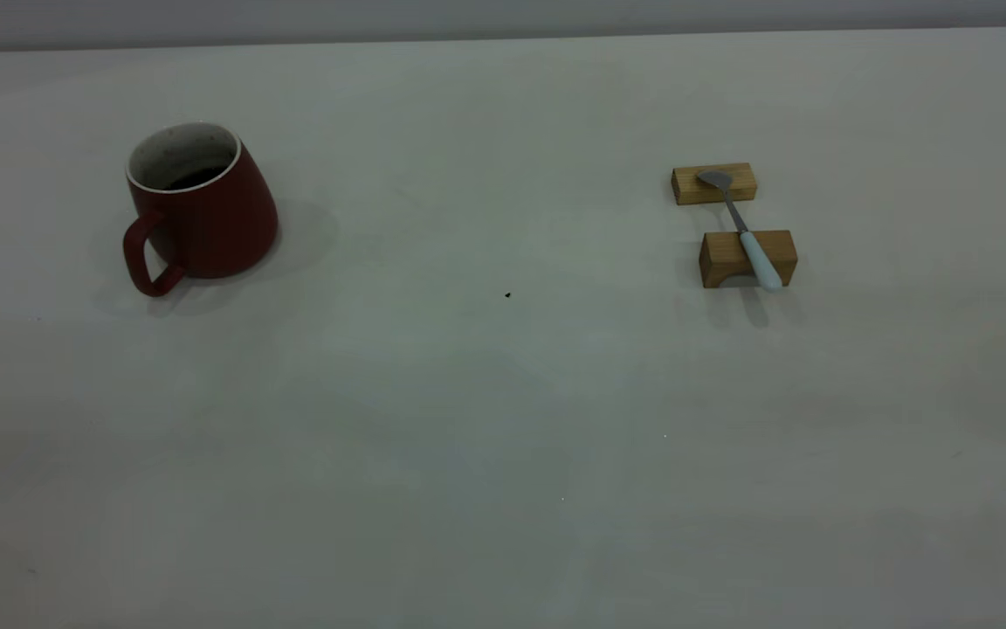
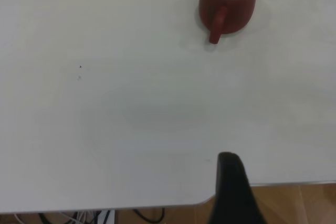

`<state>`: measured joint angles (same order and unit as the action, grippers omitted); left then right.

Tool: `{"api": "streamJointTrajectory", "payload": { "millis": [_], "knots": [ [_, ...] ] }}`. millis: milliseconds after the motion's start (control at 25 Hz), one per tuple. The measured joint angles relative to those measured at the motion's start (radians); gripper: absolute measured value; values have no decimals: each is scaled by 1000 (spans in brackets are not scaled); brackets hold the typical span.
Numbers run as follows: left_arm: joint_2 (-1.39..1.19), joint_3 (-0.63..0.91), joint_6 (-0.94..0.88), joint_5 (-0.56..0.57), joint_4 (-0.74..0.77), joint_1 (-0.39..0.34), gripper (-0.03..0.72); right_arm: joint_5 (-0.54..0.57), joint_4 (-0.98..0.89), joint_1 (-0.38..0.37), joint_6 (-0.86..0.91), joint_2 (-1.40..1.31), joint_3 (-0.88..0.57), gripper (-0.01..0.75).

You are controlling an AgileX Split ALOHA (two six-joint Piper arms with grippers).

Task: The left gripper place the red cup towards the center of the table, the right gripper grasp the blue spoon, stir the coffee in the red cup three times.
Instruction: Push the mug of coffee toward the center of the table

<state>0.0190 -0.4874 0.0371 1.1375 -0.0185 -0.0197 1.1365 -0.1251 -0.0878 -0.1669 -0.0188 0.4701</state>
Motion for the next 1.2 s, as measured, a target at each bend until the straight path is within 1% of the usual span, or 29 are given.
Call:
{"api": "streamJointTrajectory", "payload": {
  "millis": [400, 520, 600, 760, 920, 1200],
  "knots": [
    [-6, 0, 0, 0, 6, 0, 551, 0, 0, 0, 0, 0, 0, 237],
    [-97, -8, 0, 0, 41, 0, 551, 0, 0, 0, 0, 0, 0, 237],
    [-220, -29, 0, -14, 54, 0, 551, 0, 0, 0, 0, 0, 0, 237],
    [-494, -81, 0, -124, 57, 0, 551, -1, 0, 0, 0, 0, 0, 237],
    [-774, -147, 0, -259, 57, 0, 551, -1, 0, 0, 0, 0, 0, 237],
    [-1166, -223, 8, -465, 53, 0, 551, -1, 0, 0, 0, 0, 0, 237]
  ]
}}
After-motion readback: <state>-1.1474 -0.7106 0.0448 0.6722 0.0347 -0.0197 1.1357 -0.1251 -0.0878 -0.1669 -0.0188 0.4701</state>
